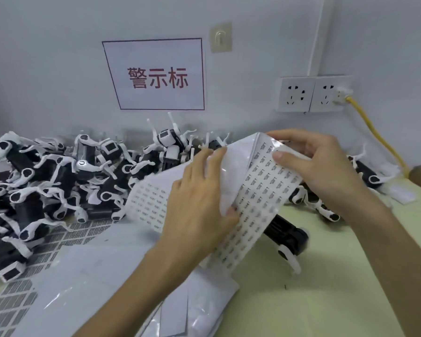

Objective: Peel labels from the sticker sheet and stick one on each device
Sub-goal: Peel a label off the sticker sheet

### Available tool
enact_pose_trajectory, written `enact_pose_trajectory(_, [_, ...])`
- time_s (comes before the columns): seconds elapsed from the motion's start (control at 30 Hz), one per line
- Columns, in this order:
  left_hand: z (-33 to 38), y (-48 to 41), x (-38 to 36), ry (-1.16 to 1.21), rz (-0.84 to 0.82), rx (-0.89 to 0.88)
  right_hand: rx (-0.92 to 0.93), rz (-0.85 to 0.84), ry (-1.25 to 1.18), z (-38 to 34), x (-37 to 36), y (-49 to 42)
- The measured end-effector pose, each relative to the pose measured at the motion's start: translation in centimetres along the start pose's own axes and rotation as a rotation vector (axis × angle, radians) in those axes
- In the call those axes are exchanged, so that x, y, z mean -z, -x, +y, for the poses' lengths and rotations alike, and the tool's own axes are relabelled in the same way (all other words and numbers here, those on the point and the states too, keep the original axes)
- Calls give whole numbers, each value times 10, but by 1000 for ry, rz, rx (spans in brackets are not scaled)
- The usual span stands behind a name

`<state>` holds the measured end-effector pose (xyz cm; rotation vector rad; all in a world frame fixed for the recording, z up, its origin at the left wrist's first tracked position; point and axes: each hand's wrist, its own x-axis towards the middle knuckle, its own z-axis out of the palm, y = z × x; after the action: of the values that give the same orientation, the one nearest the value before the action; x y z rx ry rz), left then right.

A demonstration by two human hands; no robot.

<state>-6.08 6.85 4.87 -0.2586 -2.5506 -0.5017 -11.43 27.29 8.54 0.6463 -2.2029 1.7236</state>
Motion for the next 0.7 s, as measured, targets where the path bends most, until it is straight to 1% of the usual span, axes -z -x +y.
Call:
enact_pose_trajectory(0.07, [-6, -5, 9, 23, 66, 32, -4, -27, 5, 0, 3, 0])
enact_pose_trajectory(0.1, [-10, -9, 16, -8, 96, 59, -11, -42, 18, 0, 6, 0])
enact_pose_trajectory(0.2, [-25, -30, 46, -222, 175, 111, -49, -148, 37, 1, 16, 0])
enact_pose_trajectory(0.3, [-38, -56, 71, -309, 246, 102, -62, -266, 13, 2, 21, 1])
enact_pose_trajectory(0.47, [-45, -96, 84, -389, 322, 51, -135, -335, -127, 10, 25, -1])
enact_pose_trajectory(0.57, [-42, -106, 69, -384, 328, 36, -194, -372, -213, 12, 31, -3])
enact_pose_trajectory(0.7, [-32, -105, 45, -281, 363, 53, -231, -402, -258, 11, 43, -5])
